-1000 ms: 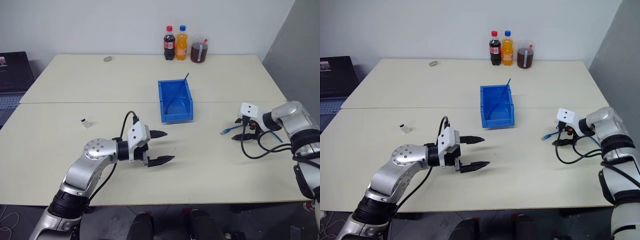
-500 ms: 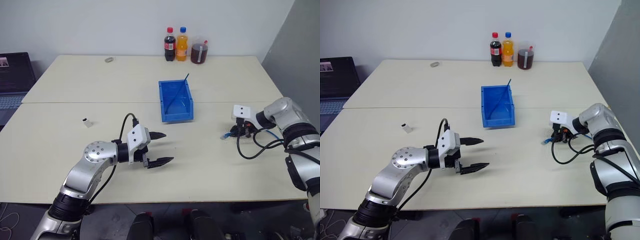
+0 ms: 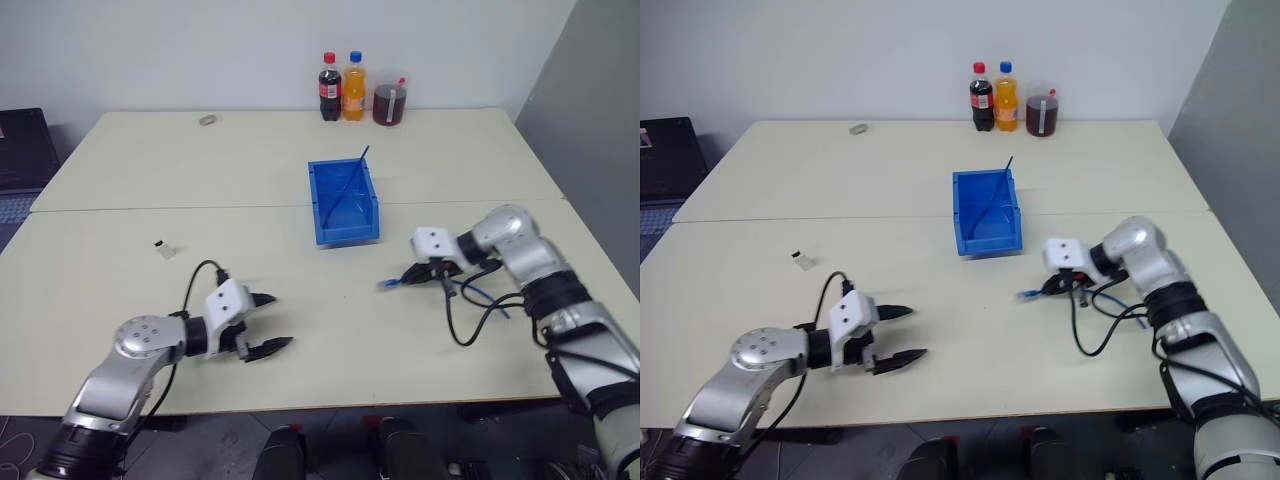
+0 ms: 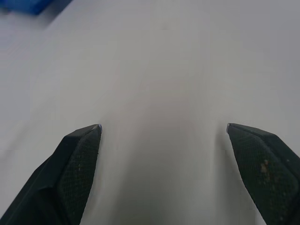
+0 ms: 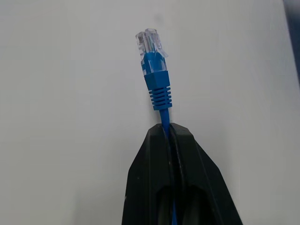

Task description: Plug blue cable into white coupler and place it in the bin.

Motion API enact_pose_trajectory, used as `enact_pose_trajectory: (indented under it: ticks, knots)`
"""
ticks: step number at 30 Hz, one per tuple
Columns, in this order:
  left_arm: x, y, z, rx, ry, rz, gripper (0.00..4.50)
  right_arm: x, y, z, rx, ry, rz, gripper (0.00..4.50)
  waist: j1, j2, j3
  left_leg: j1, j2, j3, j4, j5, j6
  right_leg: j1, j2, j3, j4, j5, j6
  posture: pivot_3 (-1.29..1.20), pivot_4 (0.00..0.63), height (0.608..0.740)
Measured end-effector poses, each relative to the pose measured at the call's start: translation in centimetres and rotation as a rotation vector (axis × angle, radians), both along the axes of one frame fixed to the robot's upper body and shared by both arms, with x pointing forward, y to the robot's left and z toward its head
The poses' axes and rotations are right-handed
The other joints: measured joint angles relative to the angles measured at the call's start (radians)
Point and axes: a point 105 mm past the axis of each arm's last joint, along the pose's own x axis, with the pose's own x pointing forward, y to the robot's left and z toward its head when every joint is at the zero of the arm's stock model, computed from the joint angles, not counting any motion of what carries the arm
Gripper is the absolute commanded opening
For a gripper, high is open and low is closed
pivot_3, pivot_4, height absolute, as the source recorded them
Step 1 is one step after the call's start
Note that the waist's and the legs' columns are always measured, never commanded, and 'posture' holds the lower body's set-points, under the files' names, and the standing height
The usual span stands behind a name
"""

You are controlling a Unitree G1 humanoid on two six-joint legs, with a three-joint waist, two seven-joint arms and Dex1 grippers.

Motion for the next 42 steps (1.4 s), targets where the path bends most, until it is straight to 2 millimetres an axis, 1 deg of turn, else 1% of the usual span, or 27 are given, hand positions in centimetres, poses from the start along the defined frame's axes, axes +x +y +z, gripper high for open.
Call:
enact_pose_trajectory:
  ticks: [2, 4, 9, 12, 14, 15, 16, 17, 20, 22, 23, 24, 25, 27, 28, 29, 30, 33, 36, 39, 41, 42]
  knots:
    - [0.1, 0.7, 0.2, 0.010, -0.014, 0.017, 4.50, -0.8, 2.5, 0.2, 0.022, -0.021, 0.060, 0.01, 0.003, 0.000, 0.000, 0.000, 0.000, 0.000, 0.000, 0.000, 0.000, 0.000, 0.000, 0.000, 0.000, 0.000, 0.000, 0.00, 0.150, 0.740]
    - [0.0, 1.6, 0.1, 0.020, -0.014, 0.038, 4.50, -1.6, 5.8, 0.1, 0.064, -0.040, 0.100, 0.01, 0.006, -0.001, 0.000, 0.000, 0.000, 0.000, 0.001, 0.000, 0.000, 0.000, 0.000, 0.000, 0.000, 0.000, 0.000, 0.00, 0.150, 0.740]
    - [-0.1, 1.8, 0.2, 0.015, -0.020, 0.051, 4.50, -2.3, 9.4, -1.3, 0.050, -0.047, 0.130, 0.01, 0.020, -0.001, 0.000, 0.000, 0.000, 0.000, 0.001, 0.000, 0.000, 0.000, 0.000, 0.000, 0.000, 0.000, 0.000, 0.00, 0.150, 0.740]
    - [-0.1, 1.8, 0.1, 0.005, -0.019, 0.056, 4.50, -2.1, 9.9, -1.6, 0.041, -0.046, 0.122, 0.01, 0.023, -0.001, 0.000, 0.000, 0.000, 0.001, 0.001, 0.000, 0.000, 0.000, 0.000, 0.000, 0.000, 0.000, 0.000, 0.00, 0.150, 0.740]
    - [-0.2, 1.7, 0.0, 0.003, -0.021, 0.061, 4.50, -1.7, 10.0, -1.7, 0.041, -0.053, 0.099, 0.46, 0.023, -0.001, 0.000, 0.000, 0.000, 0.001, 0.001, 0.000, 0.000, 0.000, 0.000, 0.000, 0.000, 0.000, 0.000, 0.00, 0.150, 0.740]
    - [-0.4, 1.7, 0.0, 0.003, -0.024, 0.065, 4.50, -1.4, 10.0, -1.9, 0.041, -0.043, 0.071, 0.58, 0.022, -0.001, 0.000, 0.001, 0.000, 0.001, 0.001, 0.000, 0.000, 0.000, 0.000, 0.000, 0.000, 0.000, 0.000, 0.00, 0.150, 0.740]
    - [-0.5, 1.7, 0.0, 0.002, -0.025, 0.066, 4.50, -1.3, 9.9, -2.1, 0.039, -0.036, 0.060, 0.78, 0.022, -0.001, 0.000, 0.001, 0.000, 0.001, 0.001, 0.000, 0.000, 0.000, 0.000, 0.000, 0.000, 0.000, 0.000, 0.00, 0.150, 0.740]
    - [-0.5, 1.7, 0.0, -0.002, -0.025, 0.069, 4.50, -1.1, 9.8, -2.2, 0.040, -0.023, 0.039, 1.07, 0.022, -0.001, 0.000, 0.000, 0.000, 0.000, 0.001, 0.000, 0.000, 0.000, 0.000, 0.000, 0.000, 0.000, 0.000, 0.00, 0.150, 0.740]
    - [-0.5, 1.5, 0.0, -0.026, -0.025, 0.077, 4.50, -1.0, 9.9, -2.0, 0.059, 0.007, 0.004, 1.72, 0.022, -0.001, 0.000, 0.000, 0.000, 0.000, 0.001, 0.000, 0.000, 0.000, 0.000, 0.000, 0.001, 0.000, 0.000, 0.00, 0.150, 0.740]
    - [-0.5, 1.1, 0.0, -0.058, -0.025, 0.080, 4.50, -1.2, 9.9, -1.4, 0.084, 0.032, -0.003, 2.24, 0.022, -0.001, 0.000, 0.000, 0.000, 0.000, 0.001, 0.000, 0.000, 0.000, 0.000, -0.001, 0.001, 0.000, 0.000, 0.00, 0.150, 0.740]
    - [-0.5, 1.0, 0.1, -0.062, -0.023, 0.079, 4.50, -1.4, 10.0, -1.2, 0.091, 0.040, 0.000, 2.65, 0.022, -0.001, 0.000, 0.000, 0.000, 0.000, 0.001, 0.000, 0.000, 0.000, 0.000, 0.000, 0.001, 0.000, 0.000, 0.00, 0.150, 0.740]
    - [-0.5, 1.0, 0.1, -0.063, -0.024, 0.080, 4.50, -1.5, 10.0, -1.0, 0.096, 0.048, -0.001, 2.80, 0.022, -0.001, 0.000, 0.000, 0.000, 0.000, 0.001, 0.000, 0.000, 0.000, 0.000, 0.000, 0.001, 0.000, 0.000, 0.00, 0.150, 0.740]
    - [-0.4, 1.0, 0.2, -0.064, -0.024, 0.079, 4.50, -1.8, 10.0, -0.8, 0.106, 0.066, -0.002, 3.07, 0.022, -0.001, 0.000, 0.000, 0.000, 0.000, 0.001, 0.000, 0.000, 0.000, 0.000, -0.001, 0.001, 0.000, 0.000, 0.00, 0.150, 0.740]
    - [-0.3, 1.0, 0.4, -0.066, -0.029, 0.077, 4.50, -2.3, 9.7, -0.1, 0.135, 0.098, -0.004, 3.51, 0.023, -0.001, 0.000, 0.000, 0.000, 0.000, 0.001, 0.000, 0.000, 0.000, 0.000, -0.001, 0.001, 0.000, 0.000, 0.00, 0.150, 0.740]
    - [-0.1, 0.9, 0.6, -0.070, -0.031, 0.072, 4.50, -2.5, 9.2, 0.3, 0.156, 0.114, -0.017, 3.81, 0.025, -0.001, 0.000, 0.000, 0.000, -0.001, 0.001, 0.000, 0.000, 0.000, 0.000, -0.001, 0.001, 0.000, 0.000, 0.00, 0.150, 0.740]
    - [0.0, 0.8, 0.8, -0.074, -0.033, 0.070, 4.50, -2.7, 8.9, 0.6, 0.172, 0.122, -0.025, 4.00, 0.027, -0.001, 0.000, -0.001, 0.000, -0.001, 0.002, 0.000, 0.000, 0.000, 0.000, -0.002, 0.000, 0.000, 0.000, 0.00, 0.150, 0.740]
    - [0.2, 0.6, 1.1, -0.081, -0.038, 0.064, 4.50, -3.0, 8.2, 1.1, 0.199, 0.138, -0.046, 4.33, 0.027, -0.001, 0.000, -0.001, 0.000, -0.001, 0.002, 0.000, 0.000, 0.000, 0.000, -0.001, 0.000, 0.000, 0.000, 0.00, 0.150, 0.740]
    - [0.7, -0.3, 1.9, -0.090, -0.070, 0.030, 4.50, -4.1, 6.4, 2.1, 0.278, 0.187, -0.114, 4.33, 0.027, -0.001, -0.001, -0.001, 0.000, -0.001, 0.002, 0.000, 0.000, 0.001, 0.000, -0.001, -0.001, 0.000, 0.001, 0.00, 0.150, 0.740]
    - [1.1, -1.6, 2.2, -0.108, -0.082, -0.006, 4.50, -5.0, 4.9, 2.3, 0.324, 0.208, -0.185, 4.33, 0.024, -0.001, -0.001, -0.001, 0.000, -0.001, 0.002, 0.000, 0.000, 0.001, 0.000, -0.001, -0.001, -0.001, 0.001, 0.00, 0.150, 0.740]
    - [0.9, -2.6, 1.5, -0.090, -0.055, -0.058, 4.50, -6.0, 3.7, 2.2, 0.349, 0.225, -0.249, 4.33, 0.019, -0.001, -0.001, -0.001, 0.000, -0.001, 0.001, 0.000, 0.000, 0.000, 0.001, -0.001, -0.001, -0.002, 0.003, 0.00, 0.150, 0.740]
    - [0.7, -3.0, 0.6, -0.069, -0.022, -0.091, 4.50, -6.8, 2.8, 2.2, 0.370, 0.233, -0.310, 4.33, 0.019, -0.001, -0.001, -0.001, 0.000, -0.001, 0.001, 0.000, 0.000, 0.000, 0.001, -0.001, -0.001, -0.003, 0.005, 0.00, 0.150, 0.740]
    - [0.6, -3.0, 0.2, -0.063, -0.007, -0.093, 4.50, -6.9, 2.7, 2.3, 0.377, 0.233, -0.320, 4.33, 0.018, -0.001, -0.001, 0.000, 0.000, -0.001, 0.001, 0.000, 0.000, 0.000, 0.001, 0.000, -0.001, -0.003, 0.005, 0.00, 0.150, 0.740]
